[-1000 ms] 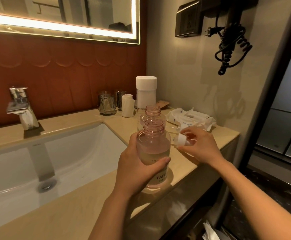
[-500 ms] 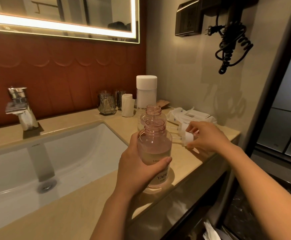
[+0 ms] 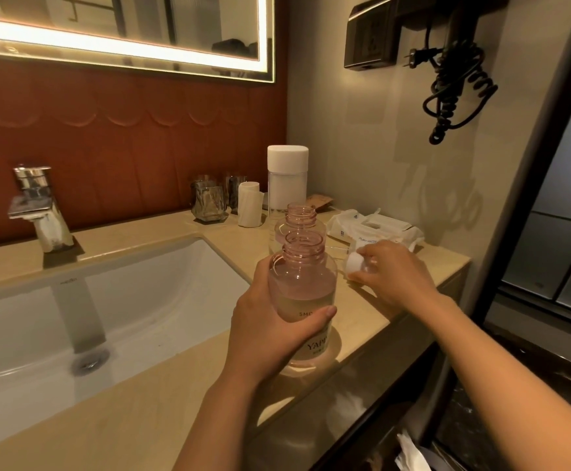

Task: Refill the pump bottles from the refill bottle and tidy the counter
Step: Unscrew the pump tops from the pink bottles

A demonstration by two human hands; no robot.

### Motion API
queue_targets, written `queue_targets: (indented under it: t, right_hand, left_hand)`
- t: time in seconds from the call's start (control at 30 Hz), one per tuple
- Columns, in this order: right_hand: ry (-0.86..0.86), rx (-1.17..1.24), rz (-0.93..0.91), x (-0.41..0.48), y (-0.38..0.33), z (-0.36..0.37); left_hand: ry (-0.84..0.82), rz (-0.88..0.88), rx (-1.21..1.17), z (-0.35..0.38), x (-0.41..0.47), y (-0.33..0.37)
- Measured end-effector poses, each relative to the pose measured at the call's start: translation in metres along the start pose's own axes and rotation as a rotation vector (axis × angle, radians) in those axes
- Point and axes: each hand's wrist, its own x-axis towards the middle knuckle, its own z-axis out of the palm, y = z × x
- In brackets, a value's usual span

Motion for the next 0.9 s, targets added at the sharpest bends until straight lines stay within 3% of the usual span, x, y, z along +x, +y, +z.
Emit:
queue_targets:
  t: [0.17,0.47,0.63,0.9]
  right_hand:
    - [0.072,0.062,0.016,0.012,-0.007,0.027]
    - [0.155,-0.093,0.098,0.032,-0.024,0.032]
    - [0.121,-0.188,0.049,0.033,-0.024,0.032]
    - [0.065,0.097,0.004,0.046,-0.028,-0.042]
  left_hand:
    - [-0.007,-0.017,-0.007,-0.001,0.000,0.002]
    - [-0.001,-0.037,-0.016,0.001,0.001,-0.002]
    - [-0.008,-0.034,-0.072,0.003,0.003,-0.004]
    - [-0.043,-0.055,-0.131,0.004,0.005,-0.009]
